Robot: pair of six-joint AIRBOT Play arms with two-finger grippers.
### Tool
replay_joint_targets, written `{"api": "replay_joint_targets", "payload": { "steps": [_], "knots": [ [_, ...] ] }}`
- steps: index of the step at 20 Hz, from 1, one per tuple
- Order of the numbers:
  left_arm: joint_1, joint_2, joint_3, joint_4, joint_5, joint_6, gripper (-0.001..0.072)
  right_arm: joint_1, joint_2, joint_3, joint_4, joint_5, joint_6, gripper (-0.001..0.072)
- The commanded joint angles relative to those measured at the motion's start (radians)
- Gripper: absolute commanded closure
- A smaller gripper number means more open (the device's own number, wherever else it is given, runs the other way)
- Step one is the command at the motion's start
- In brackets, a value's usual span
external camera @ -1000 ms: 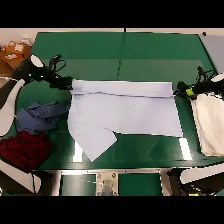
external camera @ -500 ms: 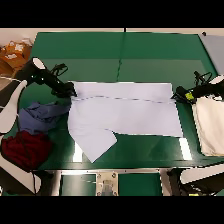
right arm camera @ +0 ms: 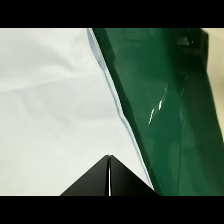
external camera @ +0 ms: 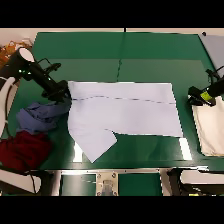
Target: Fold the shirts.
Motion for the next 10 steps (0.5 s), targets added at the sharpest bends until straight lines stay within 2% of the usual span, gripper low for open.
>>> {"api": "replay_joint_targets", "payload": {
  "steps": [1, 2, 3, 4, 5, 6, 7, 8, 10],
  "knots": [
    [0.002, 0.233, -0.177, 0.068, 0.036, 0.002, 0.0587, -0.043, 0.203, -0.219, -0.020, 0.011, 0.059, 0.0698],
    [0.002, 0.321, -0.274, 0.071, 0.071, -0.003, 0.0551, -0.062, 0.274, -0.307, -0.021, 0.007, 0.072, 0.0697],
    [0.002, 0.415, -0.387, 0.072, 0.108, -0.031, 0.0391, -0.078, 0.351, -0.398, -0.019, -0.008, 0.101, 0.0696],
    [0.002, 0.503, -0.505, 0.073, 0.152, -0.070, 0.0187, -0.085, 0.421, -0.480, -0.018, -0.032, 0.119, 0.0695],
    [0.002, 0.573, -0.612, 0.073, 0.203, -0.080, 0.0179, -0.087, 0.481, -0.552, -0.017, -0.065, 0.134, 0.0692],
    [-0.009, 0.635, -0.717, 0.072, 0.255, -0.083, 0.0179, -0.088, 0.529, -0.621, -0.008, -0.087, 0.153, 0.0623],
    [-0.031, 0.676, -0.802, 0.069, 0.307, -0.099, 0.0179, -0.088, 0.557, -0.678, 0.008, -0.103, 0.164, 0.0473],
    [-0.069, 0.700, -0.882, 0.063, 0.370, -0.111, 0.0178, -0.088, 0.565, -0.723, 0.038, -0.122, 0.164, 0.0362],
    [-0.168, 0.705, -1.009, 0.055, 0.499, -0.163, 0.0178, -0.087, 0.563, -0.802, 0.117, -0.183, 0.163, 0.0335]
  ]
}}
